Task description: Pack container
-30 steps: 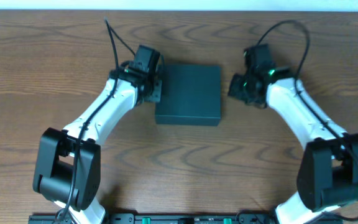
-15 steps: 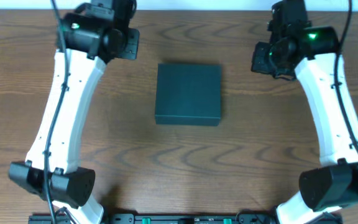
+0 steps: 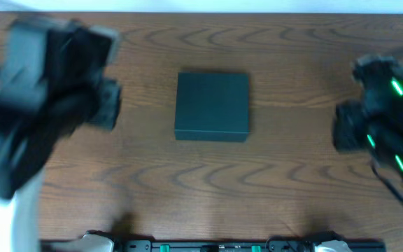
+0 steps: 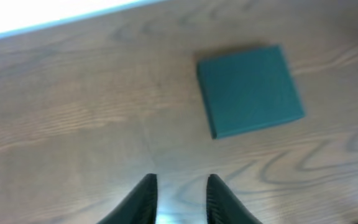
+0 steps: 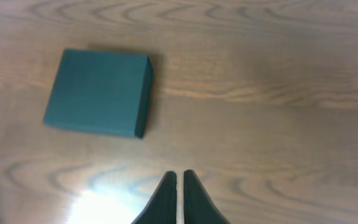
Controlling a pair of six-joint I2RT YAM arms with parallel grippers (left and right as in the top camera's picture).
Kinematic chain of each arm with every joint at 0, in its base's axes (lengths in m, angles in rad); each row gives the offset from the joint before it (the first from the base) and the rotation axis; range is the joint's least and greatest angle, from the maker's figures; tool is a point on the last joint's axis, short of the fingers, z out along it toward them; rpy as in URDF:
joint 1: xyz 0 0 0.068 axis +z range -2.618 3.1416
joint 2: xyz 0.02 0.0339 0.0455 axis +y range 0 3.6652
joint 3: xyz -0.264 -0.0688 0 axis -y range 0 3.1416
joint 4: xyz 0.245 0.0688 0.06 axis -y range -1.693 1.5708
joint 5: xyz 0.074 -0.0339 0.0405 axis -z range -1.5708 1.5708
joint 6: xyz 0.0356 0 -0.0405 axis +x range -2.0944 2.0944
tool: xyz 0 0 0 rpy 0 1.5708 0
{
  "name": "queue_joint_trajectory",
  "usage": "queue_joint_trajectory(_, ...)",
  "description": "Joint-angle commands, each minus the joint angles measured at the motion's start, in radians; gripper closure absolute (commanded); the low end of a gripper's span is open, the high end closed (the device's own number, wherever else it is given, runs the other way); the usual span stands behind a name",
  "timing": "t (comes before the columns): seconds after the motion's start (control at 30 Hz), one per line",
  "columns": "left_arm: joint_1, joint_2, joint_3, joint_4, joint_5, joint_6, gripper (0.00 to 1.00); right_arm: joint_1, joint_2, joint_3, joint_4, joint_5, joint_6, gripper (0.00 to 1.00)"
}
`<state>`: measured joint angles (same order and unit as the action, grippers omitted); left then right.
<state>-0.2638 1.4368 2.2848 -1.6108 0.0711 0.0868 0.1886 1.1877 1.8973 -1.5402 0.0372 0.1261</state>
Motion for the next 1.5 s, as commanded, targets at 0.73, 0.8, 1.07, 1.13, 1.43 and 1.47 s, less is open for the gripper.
queue_joint_trajectory(0.73,0.0,-0.966,-0.591,-0.078,0.03,-0.19,0.05,-0.037,-0.734,-0.288,-0.158,-0.142,-0.018,0.5)
queue_joint_trajectory(0.8,0.002,-1.008,-0.668,-0.077,0.029,-0.204,0.05,-0.068,-0.801,-0.388,-0.149,-0.143,-0.008,0.49)
queue_joint_trajectory(1.07,0.002,-1.066,-1.052,0.234,-0.029,-0.206,0.05,-0.173,-0.911,-0.804,0.156,-0.325,-0.036,0.4)
queue_joint_trajectory(1.13,0.002,-1.065,-1.192,0.416,-0.086,-0.201,0.05,-0.177,-0.905,-0.913,0.302,-0.337,-0.05,0.27)
queue_joint_trajectory(1.43,0.002,-0.998,-1.646,1.134,-0.243,-0.087,0.05,-0.177,-0.796,-1.242,0.935,-0.296,-0.053,0.01)
queue_joint_trajectory(1.47,0.002,-0.98,-1.68,1.202,-0.243,-0.08,0.05,-0.177,-0.772,-1.273,1.002,-0.27,-0.053,0.01)
